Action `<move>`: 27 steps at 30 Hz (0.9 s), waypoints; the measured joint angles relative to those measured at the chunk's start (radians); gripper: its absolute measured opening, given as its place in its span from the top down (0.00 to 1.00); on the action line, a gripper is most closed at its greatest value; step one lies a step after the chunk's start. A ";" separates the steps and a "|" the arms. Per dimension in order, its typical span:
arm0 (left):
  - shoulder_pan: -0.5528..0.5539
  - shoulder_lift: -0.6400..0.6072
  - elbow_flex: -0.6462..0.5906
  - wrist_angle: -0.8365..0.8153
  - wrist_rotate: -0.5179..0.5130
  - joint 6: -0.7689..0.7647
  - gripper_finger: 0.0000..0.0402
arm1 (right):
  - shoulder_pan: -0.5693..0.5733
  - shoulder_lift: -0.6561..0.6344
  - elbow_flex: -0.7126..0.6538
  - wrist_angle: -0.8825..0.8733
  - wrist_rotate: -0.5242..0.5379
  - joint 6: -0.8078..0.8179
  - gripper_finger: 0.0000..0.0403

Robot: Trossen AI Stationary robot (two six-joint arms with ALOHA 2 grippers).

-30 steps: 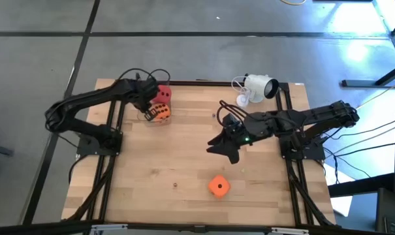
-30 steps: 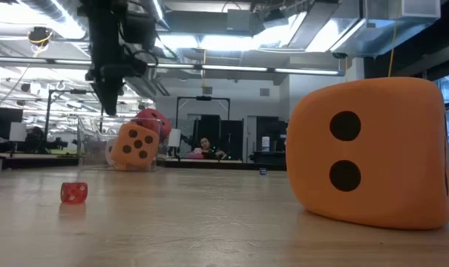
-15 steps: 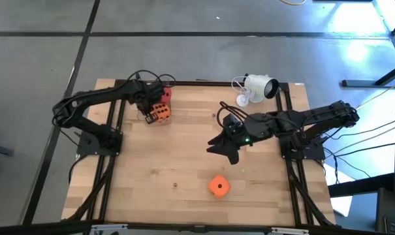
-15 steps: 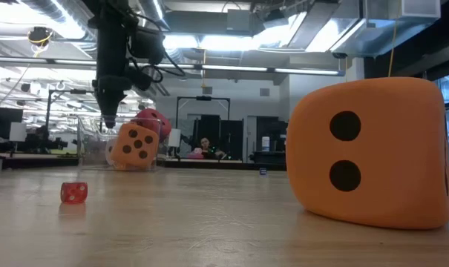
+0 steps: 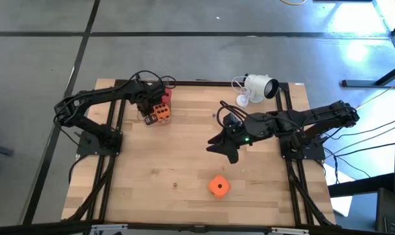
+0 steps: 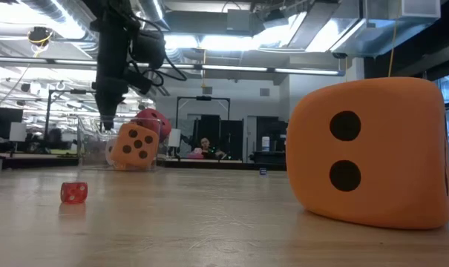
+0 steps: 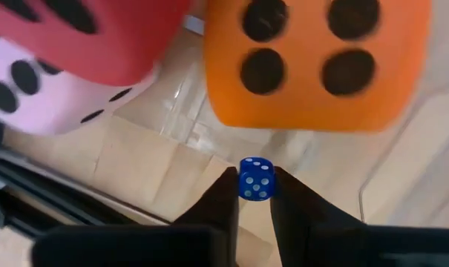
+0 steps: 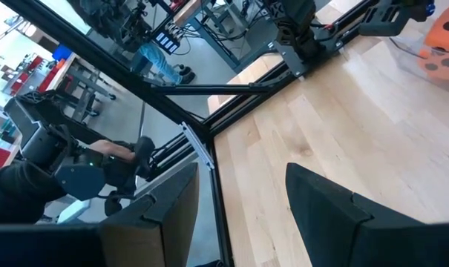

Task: Pick & Place Dice
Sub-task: Put the bottom small blue dice into the transparent bin, then put the small blue dice into the transparent bin

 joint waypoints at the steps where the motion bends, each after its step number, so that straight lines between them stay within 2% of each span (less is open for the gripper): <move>1: 0.000 0.000 0.000 -0.008 0.013 0.026 0.84 | 0.000 0.000 0.000 0.000 0.000 -0.001 0.50; 7: -0.001 0.000 0.000 -0.030 0.054 0.100 0.64 | 0.003 0.000 0.000 0.000 0.000 -0.001 0.50; 9: -0.001 0.000 0.000 -0.033 0.079 0.100 0.58 | 0.003 0.000 0.000 0.000 0.000 -0.001 0.50; 14: -0.003 0.000 0.000 -0.040 0.053 0.050 0.46 | 0.003 0.000 0.000 -0.001 0.000 -0.018 0.50; 18: -0.003 -0.005 0.015 -0.080 0.040 -0.013 0.44 | 0.002 0.000 0.000 -0.007 0.017 -0.039 0.50; 22: 0.002 -0.039 0.096 -0.133 0.021 -0.063 0.46 | -0.008 0.000 0.000 -0.081 0.122 -0.064 0.50; 27: -0.014 -0.135 0.198 -0.084 0.106 -0.166 0.48 | -0.084 0.001 0.000 -0.293 0.215 -0.124 0.50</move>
